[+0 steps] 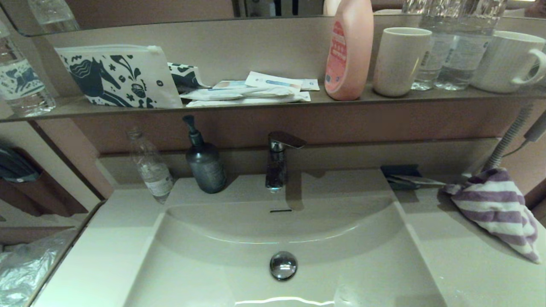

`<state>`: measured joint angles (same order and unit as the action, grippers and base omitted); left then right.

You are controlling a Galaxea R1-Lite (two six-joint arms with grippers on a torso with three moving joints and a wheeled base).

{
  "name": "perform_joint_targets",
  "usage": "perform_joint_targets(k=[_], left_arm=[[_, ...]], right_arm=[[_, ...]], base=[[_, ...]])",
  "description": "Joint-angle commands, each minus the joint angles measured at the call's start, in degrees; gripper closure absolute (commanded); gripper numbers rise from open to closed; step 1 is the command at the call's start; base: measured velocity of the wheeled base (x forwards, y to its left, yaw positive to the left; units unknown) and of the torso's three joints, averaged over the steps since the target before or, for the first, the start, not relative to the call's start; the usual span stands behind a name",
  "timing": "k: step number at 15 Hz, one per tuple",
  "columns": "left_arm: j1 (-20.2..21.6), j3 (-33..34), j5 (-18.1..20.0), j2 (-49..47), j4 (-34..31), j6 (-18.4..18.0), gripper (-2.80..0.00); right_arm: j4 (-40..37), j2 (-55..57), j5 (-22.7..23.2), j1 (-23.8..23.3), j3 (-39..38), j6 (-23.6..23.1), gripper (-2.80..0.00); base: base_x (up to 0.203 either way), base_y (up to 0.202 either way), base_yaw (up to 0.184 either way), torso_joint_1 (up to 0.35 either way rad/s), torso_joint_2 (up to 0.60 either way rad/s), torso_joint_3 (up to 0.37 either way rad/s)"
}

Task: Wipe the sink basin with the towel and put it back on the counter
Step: Pick up the cloth

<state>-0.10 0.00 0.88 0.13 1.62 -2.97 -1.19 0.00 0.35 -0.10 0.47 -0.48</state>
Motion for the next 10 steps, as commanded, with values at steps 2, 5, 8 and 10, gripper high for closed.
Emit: perform_joint_targets(k=[2, 5, 8, 10], left_arm=[[0.0, 0.0, 0.0, -0.1, 0.0, 0.0, 0.00], [0.0, 0.0, 0.0, -0.1, 0.0, 0.1, 0.00], [0.0, 0.0, 0.0, -0.1, 0.0, 0.0, 0.00], [0.0, 0.0, 0.0, -0.1, 0.0, 0.0, 0.00]], right_arm=[[-3.3, 0.8, -0.1, 0.0, 4.7, 0.0, 0.00], [-7.6, 7.1, -1.6, 0.0, 12.6, 0.3, 0.00], [-7.7, 17.2, -4.5, 0.1, 19.5, 0.4, 0.00], [-5.1, 23.8, -5.2, 0.2, 21.9, 0.3, 0.00]], base=[[0.000, 0.000, 0.000, 0.000, 0.00, 0.000], [0.000, 0.000, 0.000, 0.000, 0.00, 0.000], [0.000, 0.000, 0.000, 0.000, 0.00, 0.000], [0.000, 0.000, 0.000, 0.000, 0.00, 0.000]])
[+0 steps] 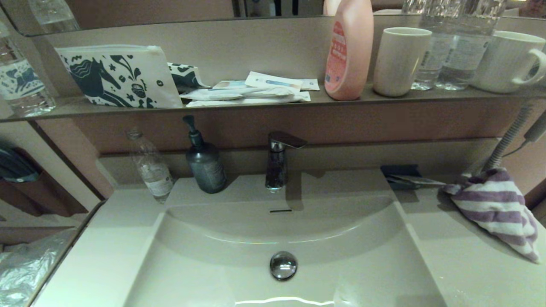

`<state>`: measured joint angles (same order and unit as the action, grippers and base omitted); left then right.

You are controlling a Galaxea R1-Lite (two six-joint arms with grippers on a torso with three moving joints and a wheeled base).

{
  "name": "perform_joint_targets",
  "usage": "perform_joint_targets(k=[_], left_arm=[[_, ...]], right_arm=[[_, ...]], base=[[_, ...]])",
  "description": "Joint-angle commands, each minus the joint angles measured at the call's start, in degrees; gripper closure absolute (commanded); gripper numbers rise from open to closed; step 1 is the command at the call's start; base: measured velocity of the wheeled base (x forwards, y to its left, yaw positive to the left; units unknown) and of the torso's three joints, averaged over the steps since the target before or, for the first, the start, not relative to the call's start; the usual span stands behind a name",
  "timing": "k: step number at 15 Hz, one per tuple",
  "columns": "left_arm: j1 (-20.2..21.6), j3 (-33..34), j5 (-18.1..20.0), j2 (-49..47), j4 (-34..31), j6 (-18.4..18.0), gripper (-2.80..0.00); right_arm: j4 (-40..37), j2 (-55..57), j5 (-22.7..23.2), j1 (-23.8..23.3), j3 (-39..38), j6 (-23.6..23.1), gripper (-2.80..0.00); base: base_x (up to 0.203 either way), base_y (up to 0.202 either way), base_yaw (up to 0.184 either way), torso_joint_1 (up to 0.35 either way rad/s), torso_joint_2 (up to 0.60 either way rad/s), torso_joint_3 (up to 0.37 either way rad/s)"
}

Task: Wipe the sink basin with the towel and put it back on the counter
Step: Pick up the cloth

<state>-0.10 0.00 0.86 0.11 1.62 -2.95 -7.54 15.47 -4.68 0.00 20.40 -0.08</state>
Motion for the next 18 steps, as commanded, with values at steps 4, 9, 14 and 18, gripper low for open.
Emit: perform_joint_targets(k=[4, 9, 14, 18], left_arm=[[0.0, 0.0, 0.0, -0.1, 0.0, 0.0, 0.00], [0.0, 0.0, 0.0, -0.1, 0.0, 0.0, 0.00], [0.0, 0.0, 0.0, -0.1, 0.0, 0.0, 0.00], [0.0, 0.0, 0.0, -0.1, 0.0, 0.0, 0.00]], right_arm=[[10.1, 24.3, -0.6, -0.3, 2.9, -1.0, 0.00], [23.1, 44.6, -0.6, -5.5, 3.2, -4.7, 0.00], [28.1, 63.4, -0.7, -13.6, 11.0, -9.3, 0.00], [28.6, 71.2, -0.7, -22.6, 19.7, -19.3, 0.00]], base=[[0.000, 0.000, 0.000, 0.000, 0.00, 0.000], [0.000, 0.000, 0.000, 0.000, 0.00, 0.000], [0.000, 0.000, 0.000, 0.000, 0.00, 0.000], [0.000, 0.000, 0.000, 0.000, 0.00, 0.000]])
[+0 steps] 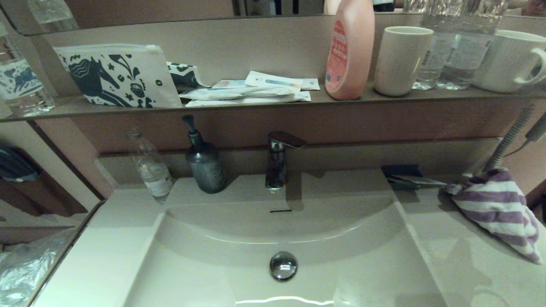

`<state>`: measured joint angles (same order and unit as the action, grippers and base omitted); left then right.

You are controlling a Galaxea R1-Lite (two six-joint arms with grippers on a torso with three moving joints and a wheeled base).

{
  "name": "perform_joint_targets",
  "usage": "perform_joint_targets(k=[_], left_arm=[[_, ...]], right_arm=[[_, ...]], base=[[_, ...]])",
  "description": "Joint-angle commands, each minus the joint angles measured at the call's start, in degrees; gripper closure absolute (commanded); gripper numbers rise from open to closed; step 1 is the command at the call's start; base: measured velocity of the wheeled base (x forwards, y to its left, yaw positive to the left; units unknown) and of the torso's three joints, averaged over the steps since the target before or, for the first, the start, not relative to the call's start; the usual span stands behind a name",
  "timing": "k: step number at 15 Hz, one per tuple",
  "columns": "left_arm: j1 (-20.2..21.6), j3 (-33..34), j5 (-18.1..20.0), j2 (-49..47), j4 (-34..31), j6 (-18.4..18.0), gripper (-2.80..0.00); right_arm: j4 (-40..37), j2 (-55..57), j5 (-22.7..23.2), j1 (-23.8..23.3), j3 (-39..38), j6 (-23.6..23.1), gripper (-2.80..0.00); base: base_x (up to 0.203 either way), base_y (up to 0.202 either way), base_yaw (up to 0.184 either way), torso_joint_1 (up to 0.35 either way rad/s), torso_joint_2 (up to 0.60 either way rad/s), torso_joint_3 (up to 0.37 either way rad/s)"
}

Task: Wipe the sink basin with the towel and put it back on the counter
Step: Pick up the cloth

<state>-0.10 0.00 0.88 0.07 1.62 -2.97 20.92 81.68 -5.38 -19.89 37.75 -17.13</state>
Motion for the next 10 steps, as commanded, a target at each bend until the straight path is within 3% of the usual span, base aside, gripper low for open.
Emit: perform_joint_targets(k=[1, 4, 8, 10], left_arm=[[0.0, 0.0, 0.0, -0.1, 0.0, 0.0, 0.00], [0.0, 0.0, 0.0, -0.1, 0.0, 0.0, 0.00], [0.0, 0.0, 0.0, -0.1, 0.0, 0.0, 0.00], [0.0, 0.0, 0.0, -0.1, 0.0, 0.0, 0.00]], right_arm=[[0.2, 6.6, 0.2, -4.6, 3.7, -3.8, -2.80], [-3.1, 9.0, 0.5, -6.2, 6.9, -4.8, -2.80], [-19.7, 10.1, 5.1, -6.1, 15.0, -4.0, -2.80], [-26.5, 12.6, 6.5, -5.7, 20.8, -0.4, -2.80]], base=[[0.000, 0.000, 0.000, 0.000, 0.00, 0.000], [0.000, 0.000, 0.000, 0.000, 0.00, 0.000], [0.000, 0.000, 0.000, 0.000, 0.00, 0.000], [0.000, 0.000, 0.000, 0.000, 0.00, 0.000]])
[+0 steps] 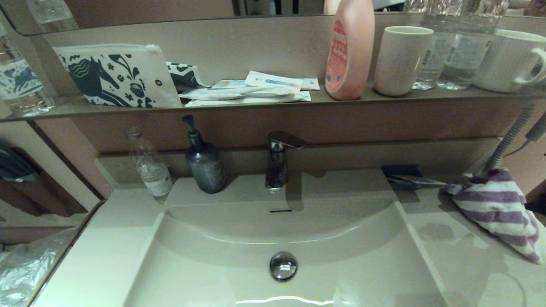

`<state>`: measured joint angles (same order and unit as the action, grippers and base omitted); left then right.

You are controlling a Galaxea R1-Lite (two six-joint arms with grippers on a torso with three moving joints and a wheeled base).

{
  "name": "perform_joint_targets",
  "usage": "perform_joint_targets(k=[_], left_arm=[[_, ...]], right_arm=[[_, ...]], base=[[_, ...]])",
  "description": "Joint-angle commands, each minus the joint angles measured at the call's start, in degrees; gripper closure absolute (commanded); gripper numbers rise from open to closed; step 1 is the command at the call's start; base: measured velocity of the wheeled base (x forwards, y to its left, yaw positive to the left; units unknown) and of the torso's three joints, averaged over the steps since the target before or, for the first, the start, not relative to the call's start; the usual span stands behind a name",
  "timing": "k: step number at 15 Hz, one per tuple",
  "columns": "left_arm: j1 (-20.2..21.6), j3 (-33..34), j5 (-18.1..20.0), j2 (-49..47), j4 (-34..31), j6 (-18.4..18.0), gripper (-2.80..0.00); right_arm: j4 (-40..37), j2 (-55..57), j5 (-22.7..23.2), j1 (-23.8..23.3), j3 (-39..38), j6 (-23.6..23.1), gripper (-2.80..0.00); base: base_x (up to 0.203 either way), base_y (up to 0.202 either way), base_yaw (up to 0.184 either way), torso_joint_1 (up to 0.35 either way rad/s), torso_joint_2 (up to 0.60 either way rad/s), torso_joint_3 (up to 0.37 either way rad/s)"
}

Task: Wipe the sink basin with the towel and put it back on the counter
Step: Pick up the cloth

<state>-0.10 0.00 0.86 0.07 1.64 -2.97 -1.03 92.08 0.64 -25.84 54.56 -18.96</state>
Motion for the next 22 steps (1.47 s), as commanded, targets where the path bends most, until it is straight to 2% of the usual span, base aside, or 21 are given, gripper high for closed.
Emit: perform_joint_targets(k=[1, 5, 13, 16, 20, 21, 22], left_arm=[[0.0, 0.0, 0.0, -0.1, 0.0, 0.0, 0.00], [0.0, 0.0, 0.0, -0.1, 0.0, 0.0, 0.00], [0.0, 0.0, 0.0, -0.1, 0.0, 0.0, 0.00], [0.0, 0.0, 0.0, -0.1, 0.0, 0.0, 0.00], [0.0, 0.0, 0.0, -0.1, 0.0, 0.0, 0.00], [0.0, 0.0, 0.0, -0.1, 0.0, 0.0, 0.00], [0.0, 0.0, 0.0, -0.1, 0.0, 0.0, 0.00]], right_arm=[[-7.3, 4.0, 1.3, 0.4, 5.9, 2.6, -2.80], [-8.5, 9.9, 1.8, 0.5, 8.7, 2.9, -2.80], [-8.0, 16.9, 1.3, 3.6, 15.4, 1.7, -2.80], [-4.2, 18.6, 1.7, 4.8, 15.4, 1.0, -2.80], [-3.4, 20.2, 1.6, 5.2, 14.9, -0.5, -2.80], [-3.4, 20.1, 1.9, 5.2, 14.4, -0.5, 0.00], [-3.4, 19.8, 2.0, 5.2, 14.1, -0.3, 0.00]], base=[[0.000, 0.000, 0.000, 0.000, 0.00, 0.000], [0.000, 0.000, 0.000, 0.000, 0.00, 0.000], [0.000, 0.000, 0.000, 0.000, 0.00, 0.000], [0.000, 0.000, 0.000, 0.000, 0.00, 0.000], [0.000, 0.000, 0.000, 0.000, 0.00, 0.000], [0.000, 0.000, 0.000, 0.000, 0.00, 0.000], [0.000, 0.000, 0.000, 0.000, 0.00, 0.000]])
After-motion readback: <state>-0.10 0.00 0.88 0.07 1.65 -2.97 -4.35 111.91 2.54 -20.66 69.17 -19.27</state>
